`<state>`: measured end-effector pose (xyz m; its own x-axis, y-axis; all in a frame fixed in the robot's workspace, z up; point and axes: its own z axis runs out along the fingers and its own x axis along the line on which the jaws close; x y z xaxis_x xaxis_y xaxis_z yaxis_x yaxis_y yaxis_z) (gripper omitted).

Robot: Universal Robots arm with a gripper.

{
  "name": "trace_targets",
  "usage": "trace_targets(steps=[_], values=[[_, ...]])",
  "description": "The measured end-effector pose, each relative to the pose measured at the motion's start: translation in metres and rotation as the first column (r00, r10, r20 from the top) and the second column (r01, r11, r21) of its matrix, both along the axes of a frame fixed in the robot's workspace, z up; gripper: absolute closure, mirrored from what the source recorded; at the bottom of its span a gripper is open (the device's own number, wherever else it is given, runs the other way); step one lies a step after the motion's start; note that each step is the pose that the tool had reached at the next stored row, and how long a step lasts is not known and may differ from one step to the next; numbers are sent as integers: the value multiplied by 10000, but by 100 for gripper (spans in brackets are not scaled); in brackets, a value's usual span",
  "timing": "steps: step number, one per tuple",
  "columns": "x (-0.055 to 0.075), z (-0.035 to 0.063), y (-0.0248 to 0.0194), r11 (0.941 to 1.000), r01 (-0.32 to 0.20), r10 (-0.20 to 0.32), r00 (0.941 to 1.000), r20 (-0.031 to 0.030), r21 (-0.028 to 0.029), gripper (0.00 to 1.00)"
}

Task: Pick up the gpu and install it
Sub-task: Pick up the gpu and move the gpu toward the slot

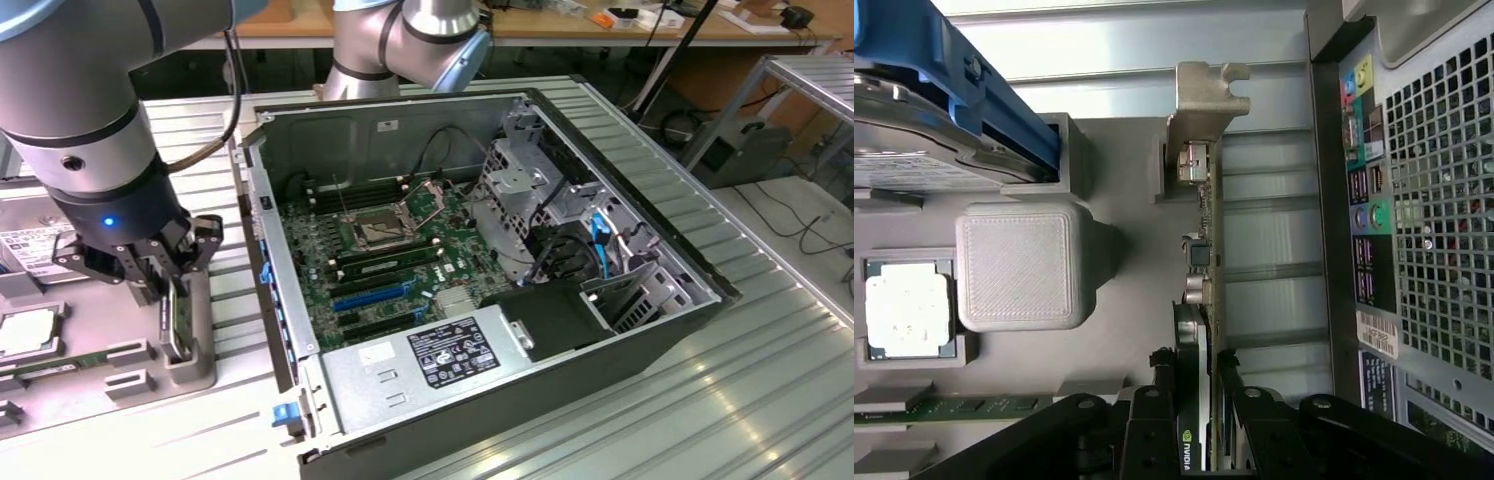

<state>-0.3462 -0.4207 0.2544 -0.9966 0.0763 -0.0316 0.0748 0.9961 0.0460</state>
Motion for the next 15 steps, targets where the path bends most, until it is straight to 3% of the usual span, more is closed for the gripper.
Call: trace_targets(steps=[15], values=[[0, 252, 0, 10000, 0, 0, 10000, -7, 1, 73]])
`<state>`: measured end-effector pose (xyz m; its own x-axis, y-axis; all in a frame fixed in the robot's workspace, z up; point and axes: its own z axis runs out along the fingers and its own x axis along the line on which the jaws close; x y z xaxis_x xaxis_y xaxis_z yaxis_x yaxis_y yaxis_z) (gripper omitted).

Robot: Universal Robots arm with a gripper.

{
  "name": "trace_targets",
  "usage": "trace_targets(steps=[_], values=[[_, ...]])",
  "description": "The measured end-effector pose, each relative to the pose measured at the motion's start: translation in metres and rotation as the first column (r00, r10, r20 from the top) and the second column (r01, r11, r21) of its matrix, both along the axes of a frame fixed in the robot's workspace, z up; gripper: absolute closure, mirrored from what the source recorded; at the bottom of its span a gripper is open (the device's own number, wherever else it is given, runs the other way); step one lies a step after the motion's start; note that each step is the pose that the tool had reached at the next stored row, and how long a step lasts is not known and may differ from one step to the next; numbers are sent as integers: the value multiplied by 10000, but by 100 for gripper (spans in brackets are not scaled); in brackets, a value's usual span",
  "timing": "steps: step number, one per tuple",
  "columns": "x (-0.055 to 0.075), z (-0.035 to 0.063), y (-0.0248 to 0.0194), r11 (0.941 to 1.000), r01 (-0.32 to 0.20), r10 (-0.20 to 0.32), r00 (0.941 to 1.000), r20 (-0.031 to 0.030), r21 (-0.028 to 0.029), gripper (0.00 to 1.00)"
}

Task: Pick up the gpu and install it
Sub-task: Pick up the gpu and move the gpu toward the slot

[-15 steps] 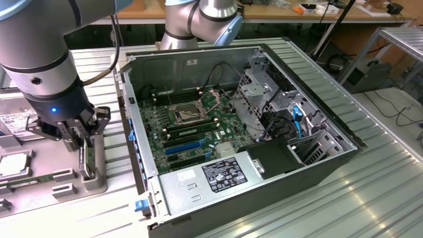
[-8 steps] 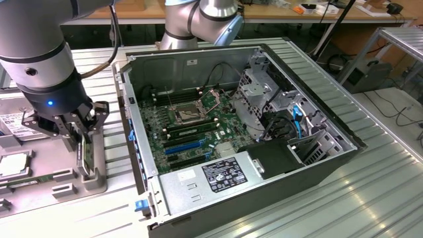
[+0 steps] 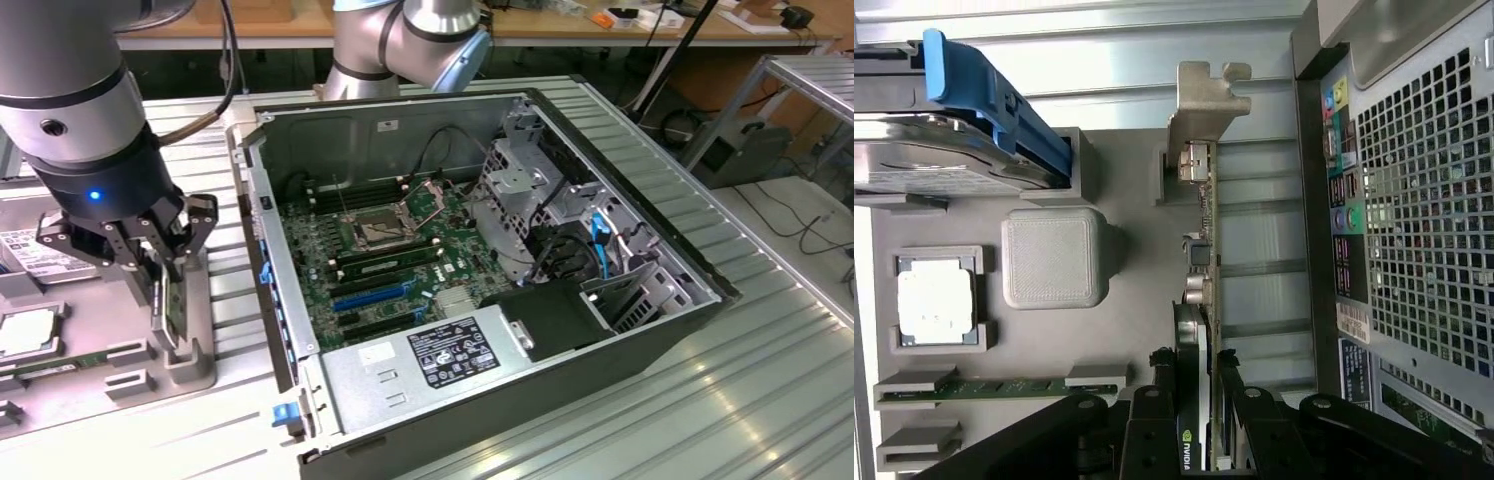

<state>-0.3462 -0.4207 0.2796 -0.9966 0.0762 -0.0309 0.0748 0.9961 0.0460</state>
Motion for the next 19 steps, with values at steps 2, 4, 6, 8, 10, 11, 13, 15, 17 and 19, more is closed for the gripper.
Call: trace_targets(steps=[2, 4, 6, 8, 10, 11, 13, 15, 17, 19], values=[[0, 29, 0, 10000, 0, 0, 10000, -3, 0, 73], [0, 90, 0, 10000, 0, 0, 10000, -8, 0, 73], [0, 126, 0, 10000, 0, 0, 10000, -10, 0, 73], [0, 162, 0, 10000, 0, 0, 10000, -12, -1, 73], [0, 190, 0, 10000, 0, 0, 10000, -13, -1, 73], [0, 209, 0, 10000, 1, -1, 10000, -14, -1, 73], [0, 235, 0, 10000, 1, -1, 10000, -14, 0, 73], [0, 270, 0, 10000, 0, 0, 10000, -15, 0, 73], [0, 297, 0, 10000, 0, 0, 10000, -17, 0, 73], [0, 297, 0, 10000, 0, 0, 10000, -14, 1, 73]])
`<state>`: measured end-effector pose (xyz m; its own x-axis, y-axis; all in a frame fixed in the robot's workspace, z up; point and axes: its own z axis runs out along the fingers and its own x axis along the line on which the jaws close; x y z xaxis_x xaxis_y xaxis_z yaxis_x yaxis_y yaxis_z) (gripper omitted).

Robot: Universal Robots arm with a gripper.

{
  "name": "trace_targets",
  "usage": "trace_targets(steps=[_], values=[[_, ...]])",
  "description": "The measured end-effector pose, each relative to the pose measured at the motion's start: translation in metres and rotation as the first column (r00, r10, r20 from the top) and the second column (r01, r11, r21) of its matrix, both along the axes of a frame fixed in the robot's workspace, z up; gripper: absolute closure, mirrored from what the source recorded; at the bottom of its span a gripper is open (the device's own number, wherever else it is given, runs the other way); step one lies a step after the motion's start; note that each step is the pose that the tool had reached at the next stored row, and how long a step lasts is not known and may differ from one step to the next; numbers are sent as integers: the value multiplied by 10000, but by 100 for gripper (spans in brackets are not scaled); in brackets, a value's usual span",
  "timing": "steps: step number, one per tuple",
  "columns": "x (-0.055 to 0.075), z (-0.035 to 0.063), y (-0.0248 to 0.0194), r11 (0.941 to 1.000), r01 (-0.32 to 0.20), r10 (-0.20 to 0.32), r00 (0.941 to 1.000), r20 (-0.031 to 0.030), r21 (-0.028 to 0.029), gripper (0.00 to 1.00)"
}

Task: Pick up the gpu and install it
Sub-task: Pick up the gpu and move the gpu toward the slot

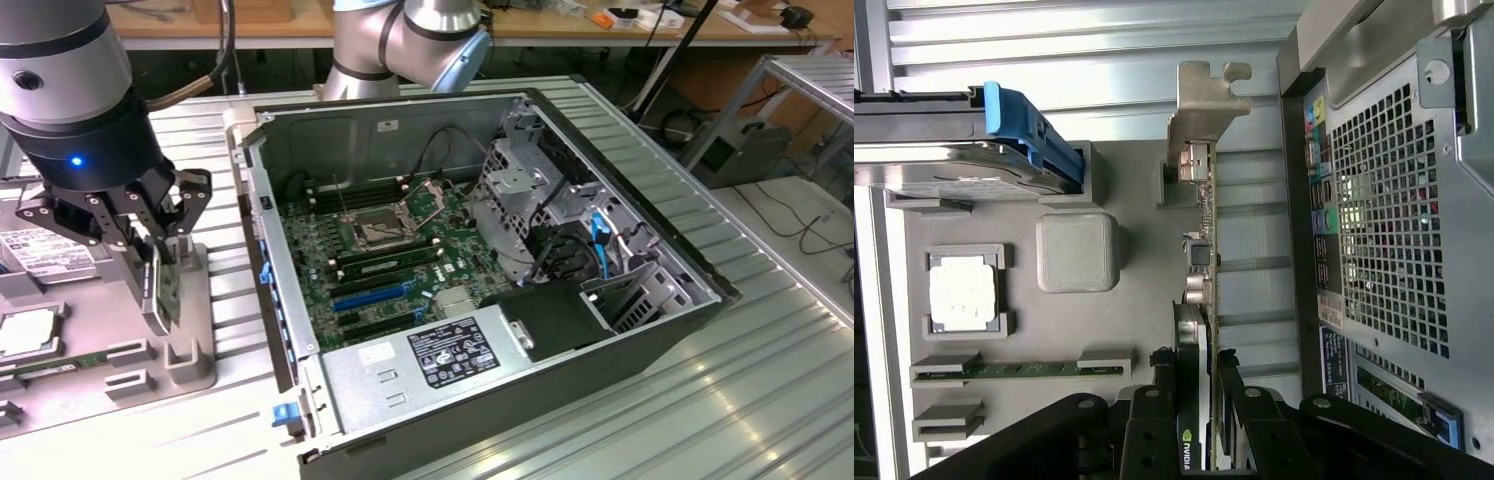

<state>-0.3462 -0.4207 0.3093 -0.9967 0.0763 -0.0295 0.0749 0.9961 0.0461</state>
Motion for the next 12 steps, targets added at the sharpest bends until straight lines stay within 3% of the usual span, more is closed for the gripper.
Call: trace_targets(steps=[12], values=[[0, 17, 0, 10000, 0, 0, 10000, -6, -5, 73]])
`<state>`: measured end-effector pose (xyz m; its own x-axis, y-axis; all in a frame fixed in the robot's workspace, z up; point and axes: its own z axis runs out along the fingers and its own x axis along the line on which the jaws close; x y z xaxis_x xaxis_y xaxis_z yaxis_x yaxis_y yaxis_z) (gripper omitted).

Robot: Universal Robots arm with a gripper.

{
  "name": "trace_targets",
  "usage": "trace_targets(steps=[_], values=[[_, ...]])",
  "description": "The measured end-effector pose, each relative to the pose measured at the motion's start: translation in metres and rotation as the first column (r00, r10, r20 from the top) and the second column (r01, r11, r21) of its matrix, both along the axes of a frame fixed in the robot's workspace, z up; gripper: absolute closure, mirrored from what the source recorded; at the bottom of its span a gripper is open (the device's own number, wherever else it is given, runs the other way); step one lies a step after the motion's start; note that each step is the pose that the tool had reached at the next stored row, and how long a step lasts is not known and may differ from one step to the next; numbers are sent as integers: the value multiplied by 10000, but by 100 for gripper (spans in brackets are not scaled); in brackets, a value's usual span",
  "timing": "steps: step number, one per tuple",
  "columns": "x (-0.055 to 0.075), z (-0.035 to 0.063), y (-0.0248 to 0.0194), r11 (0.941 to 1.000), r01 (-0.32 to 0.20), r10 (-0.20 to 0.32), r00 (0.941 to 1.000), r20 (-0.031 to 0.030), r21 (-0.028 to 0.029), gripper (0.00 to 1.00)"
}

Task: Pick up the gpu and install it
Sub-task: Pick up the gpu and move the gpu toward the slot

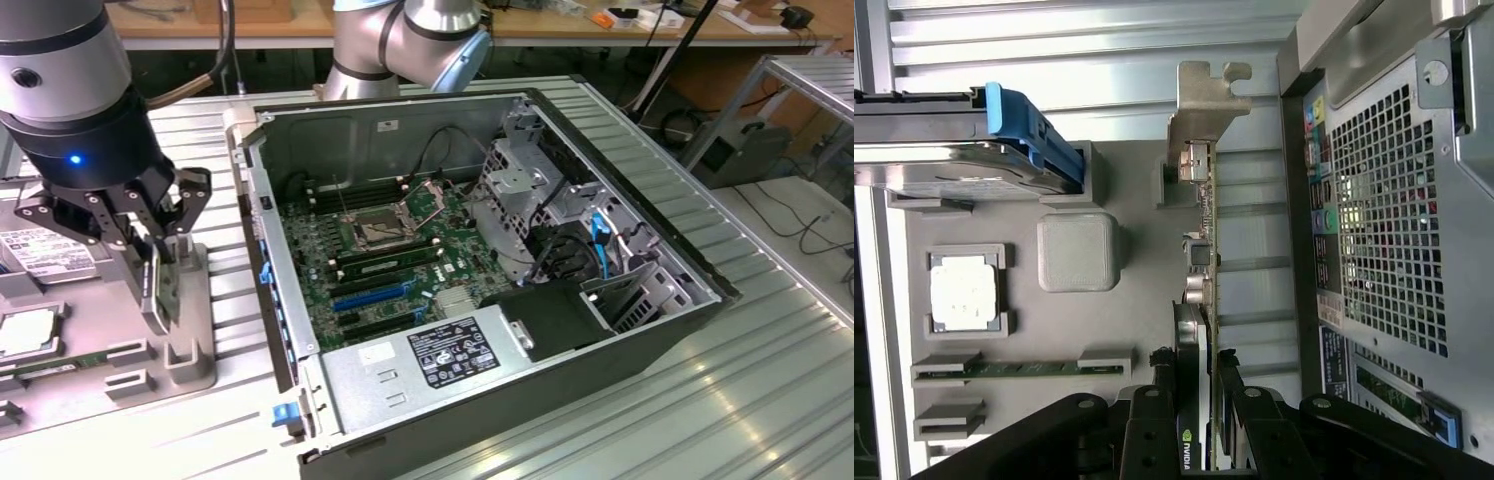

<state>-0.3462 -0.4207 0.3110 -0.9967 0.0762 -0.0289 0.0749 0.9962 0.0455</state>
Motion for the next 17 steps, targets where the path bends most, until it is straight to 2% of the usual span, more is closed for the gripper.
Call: trace_targets(steps=[14, 17], values=[[0, 239, 0, 10000, 0, 0, 10000, -13, 3, 73], [0, 315, 0, 10000, 0, 0, 10000, -16, 4, 73]])
